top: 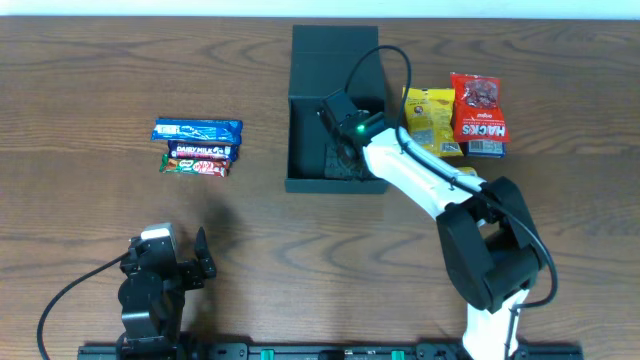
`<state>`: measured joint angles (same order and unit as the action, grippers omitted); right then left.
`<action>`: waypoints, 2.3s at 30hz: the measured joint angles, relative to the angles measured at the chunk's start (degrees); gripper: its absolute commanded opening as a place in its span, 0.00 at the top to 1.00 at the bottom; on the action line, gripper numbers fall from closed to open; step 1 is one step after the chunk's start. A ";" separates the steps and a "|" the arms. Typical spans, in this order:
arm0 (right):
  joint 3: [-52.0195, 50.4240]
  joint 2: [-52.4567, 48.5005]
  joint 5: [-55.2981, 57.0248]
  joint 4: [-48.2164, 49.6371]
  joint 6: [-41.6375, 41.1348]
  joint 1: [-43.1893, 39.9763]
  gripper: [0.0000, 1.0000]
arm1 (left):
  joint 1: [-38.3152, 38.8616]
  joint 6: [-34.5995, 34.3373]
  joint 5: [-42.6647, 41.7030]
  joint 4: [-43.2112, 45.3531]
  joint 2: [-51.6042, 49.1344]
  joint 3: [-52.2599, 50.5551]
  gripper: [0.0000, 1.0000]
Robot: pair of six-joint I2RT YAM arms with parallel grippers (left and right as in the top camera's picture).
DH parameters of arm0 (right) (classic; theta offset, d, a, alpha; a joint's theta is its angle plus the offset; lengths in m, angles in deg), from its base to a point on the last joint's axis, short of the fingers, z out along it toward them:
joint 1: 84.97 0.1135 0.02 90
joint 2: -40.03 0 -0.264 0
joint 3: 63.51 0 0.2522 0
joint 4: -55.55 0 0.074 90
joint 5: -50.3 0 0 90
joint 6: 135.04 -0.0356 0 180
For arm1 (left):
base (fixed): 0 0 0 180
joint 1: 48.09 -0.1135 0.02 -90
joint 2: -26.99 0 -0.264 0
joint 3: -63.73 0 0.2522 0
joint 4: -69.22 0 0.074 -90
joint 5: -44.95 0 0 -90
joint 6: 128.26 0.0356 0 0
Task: Pack container
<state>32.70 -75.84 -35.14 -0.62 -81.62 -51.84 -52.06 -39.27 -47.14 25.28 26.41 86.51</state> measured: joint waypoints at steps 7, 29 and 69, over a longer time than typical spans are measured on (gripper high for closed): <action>0.00 0.00 0.33 -1.84 -0.20 1.95 0.99 | 0.00 0.00 0.00 0.00 0.00 0.00 0.04; 0.11 0.00 0.42 -6.08 -0.28 2.49 0.99 | 0.00 0.00 0.00 0.00 0.00 0.00 0.05; 17.57 37.20 9.14 -35.82 14.75 1.16 0.01 | 0.00 0.00 0.00 0.00 0.00 0.00 0.05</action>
<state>50.28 -38.64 -26.01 -36.45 -66.86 -50.69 -52.06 -39.27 -47.14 25.28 26.41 86.51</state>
